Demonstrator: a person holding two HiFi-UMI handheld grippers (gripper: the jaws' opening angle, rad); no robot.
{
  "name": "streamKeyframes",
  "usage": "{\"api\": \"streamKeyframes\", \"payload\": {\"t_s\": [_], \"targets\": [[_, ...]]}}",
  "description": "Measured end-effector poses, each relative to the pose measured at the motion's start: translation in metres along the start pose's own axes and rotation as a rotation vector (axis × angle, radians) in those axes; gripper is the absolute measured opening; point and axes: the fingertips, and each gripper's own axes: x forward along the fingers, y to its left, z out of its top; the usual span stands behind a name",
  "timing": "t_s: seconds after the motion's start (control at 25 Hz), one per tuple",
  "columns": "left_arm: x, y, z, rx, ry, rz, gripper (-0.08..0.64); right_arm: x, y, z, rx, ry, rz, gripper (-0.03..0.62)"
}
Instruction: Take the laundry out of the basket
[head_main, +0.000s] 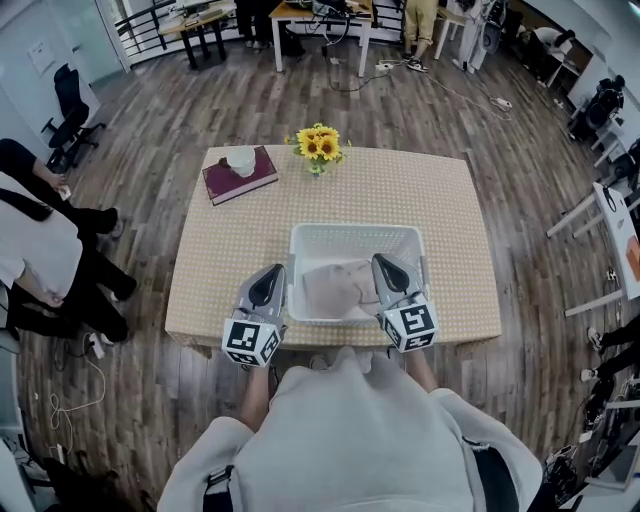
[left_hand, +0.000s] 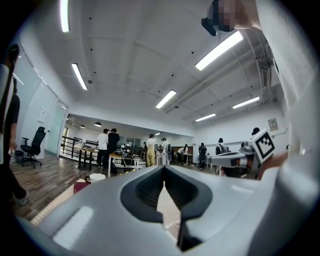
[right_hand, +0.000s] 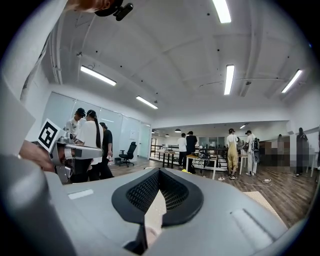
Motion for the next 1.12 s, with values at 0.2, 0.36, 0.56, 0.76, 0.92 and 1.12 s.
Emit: {"api": "streamKeyframes", "payload": {"t_s": [0.2, 0.36, 0.56, 0.76, 0.92, 1.12], "targets": [[0.01, 0.015, -0.003, -0.009, 0.007, -0.005, 0.011, 0.011, -0.003, -0.003, 0.009, 0.015, -0.015, -0.002], [0.017, 0.02, -0.01, -0.017, 0.017, 0.007, 0.011, 0.011, -0.01, -0.012, 0.022, 0.028, -0.02, -0.002], [0.023, 0.024, -0.013, -0.015, 0.035, 0.05, 0.011, 0.015, -0.028, -0.016, 0.04, 0.033, -0.011, -0.002], [0.03, 0.022, -0.01, -0.01, 0.052, 0.093, 0.011, 0.023, -0.043, -0.011, 0.058, 0.024, 0.022, -0.002], [0.035, 0.025, -0.016, -0.015, 0.078, 0.12, 0.011, 0.031, -0.045, -0.012, 0.07, 0.026, 0.052, -0.002], [0.033, 0.04, -0.026, -0.038, 0.117, 0.154, 0.011, 0.044, -0.042, -0.021, 0.083, 0.065, 0.075, -0.002]]}}
